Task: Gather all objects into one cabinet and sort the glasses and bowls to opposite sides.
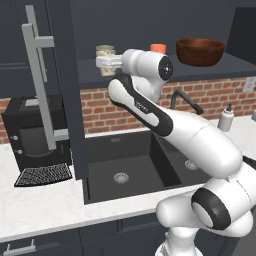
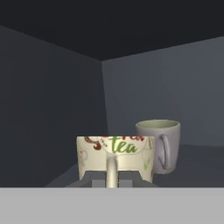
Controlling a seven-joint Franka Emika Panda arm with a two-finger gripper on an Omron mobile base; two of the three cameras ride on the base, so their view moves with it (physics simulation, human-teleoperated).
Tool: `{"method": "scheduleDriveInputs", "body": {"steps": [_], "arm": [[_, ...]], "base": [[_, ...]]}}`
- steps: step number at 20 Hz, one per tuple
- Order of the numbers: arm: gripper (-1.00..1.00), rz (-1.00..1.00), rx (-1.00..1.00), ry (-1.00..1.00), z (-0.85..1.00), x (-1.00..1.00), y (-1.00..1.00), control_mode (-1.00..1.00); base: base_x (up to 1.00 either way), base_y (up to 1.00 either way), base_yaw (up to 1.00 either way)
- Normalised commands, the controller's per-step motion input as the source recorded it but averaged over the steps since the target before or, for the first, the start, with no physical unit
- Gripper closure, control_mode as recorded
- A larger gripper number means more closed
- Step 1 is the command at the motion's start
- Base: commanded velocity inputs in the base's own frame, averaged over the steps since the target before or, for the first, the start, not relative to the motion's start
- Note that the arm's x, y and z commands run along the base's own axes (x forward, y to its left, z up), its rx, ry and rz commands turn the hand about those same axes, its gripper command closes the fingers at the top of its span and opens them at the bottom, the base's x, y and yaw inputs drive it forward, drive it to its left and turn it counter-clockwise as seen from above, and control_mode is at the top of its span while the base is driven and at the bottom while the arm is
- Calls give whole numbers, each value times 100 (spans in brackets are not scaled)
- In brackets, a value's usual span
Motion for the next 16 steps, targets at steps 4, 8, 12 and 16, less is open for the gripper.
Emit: {"method": "scheduleDriveInputs", "body": {"steps": [4,8,12,16], "arm": [[100,0,0,0,0,8,4,-100],[100,0,0,0,0,17,0,-100],[100,1,0,0,-1,14,0,-100],[100,1,0,0,0,29,0,-100]], "base": [[0,0,0],[0,0,0],[0,0,0],[0,0,0]]}}
